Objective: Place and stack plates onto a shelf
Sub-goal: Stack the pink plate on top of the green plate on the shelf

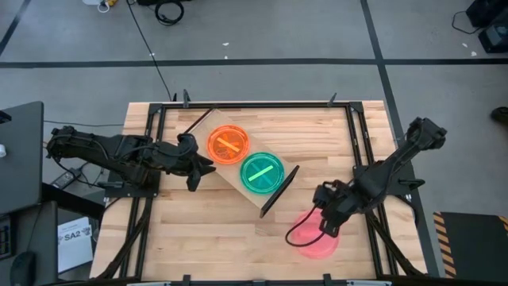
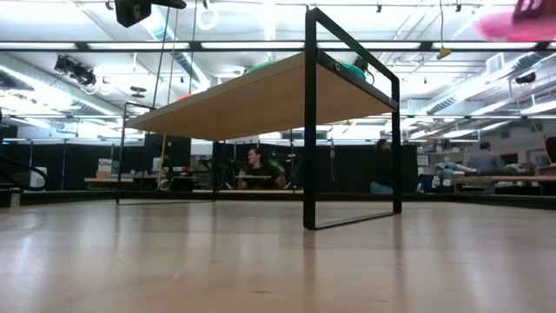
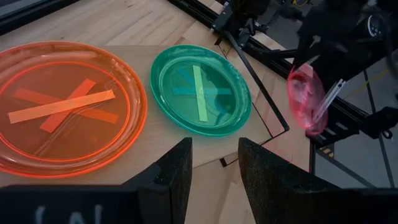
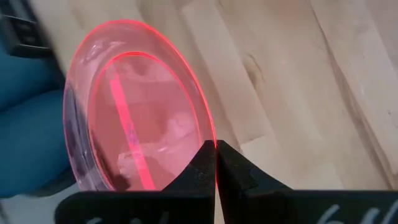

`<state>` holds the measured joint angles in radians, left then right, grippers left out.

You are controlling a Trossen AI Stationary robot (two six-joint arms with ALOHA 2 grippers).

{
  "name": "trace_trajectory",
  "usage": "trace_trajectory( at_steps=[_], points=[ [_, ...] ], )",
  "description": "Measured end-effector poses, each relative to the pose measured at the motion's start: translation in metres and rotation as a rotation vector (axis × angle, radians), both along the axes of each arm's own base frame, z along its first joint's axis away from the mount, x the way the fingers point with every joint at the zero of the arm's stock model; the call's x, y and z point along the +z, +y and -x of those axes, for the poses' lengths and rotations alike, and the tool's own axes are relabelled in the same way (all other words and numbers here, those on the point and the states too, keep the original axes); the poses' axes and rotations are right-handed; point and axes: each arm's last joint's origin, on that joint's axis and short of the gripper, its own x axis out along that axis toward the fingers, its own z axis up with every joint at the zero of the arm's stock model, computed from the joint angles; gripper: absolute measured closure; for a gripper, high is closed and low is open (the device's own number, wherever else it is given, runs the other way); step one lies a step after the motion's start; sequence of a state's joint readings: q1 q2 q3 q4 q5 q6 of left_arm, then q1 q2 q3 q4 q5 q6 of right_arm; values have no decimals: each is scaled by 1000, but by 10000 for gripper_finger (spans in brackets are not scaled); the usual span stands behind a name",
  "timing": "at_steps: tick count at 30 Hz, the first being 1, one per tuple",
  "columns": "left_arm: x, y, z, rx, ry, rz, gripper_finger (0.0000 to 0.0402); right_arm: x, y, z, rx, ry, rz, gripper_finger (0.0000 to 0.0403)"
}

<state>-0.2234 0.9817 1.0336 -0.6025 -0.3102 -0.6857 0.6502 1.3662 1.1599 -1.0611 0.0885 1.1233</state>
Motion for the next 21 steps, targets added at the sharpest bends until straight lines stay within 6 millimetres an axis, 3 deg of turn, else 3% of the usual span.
trace_trajectory(
  at_steps=[12,21],
  points=[
    [0,0,0,1,-1,2,264,41,-27,24,-17,-137,-161,396],
    [0,0,0,1,0,2,264,56,-44,20,-77,-283,-205,396]
  ],
)
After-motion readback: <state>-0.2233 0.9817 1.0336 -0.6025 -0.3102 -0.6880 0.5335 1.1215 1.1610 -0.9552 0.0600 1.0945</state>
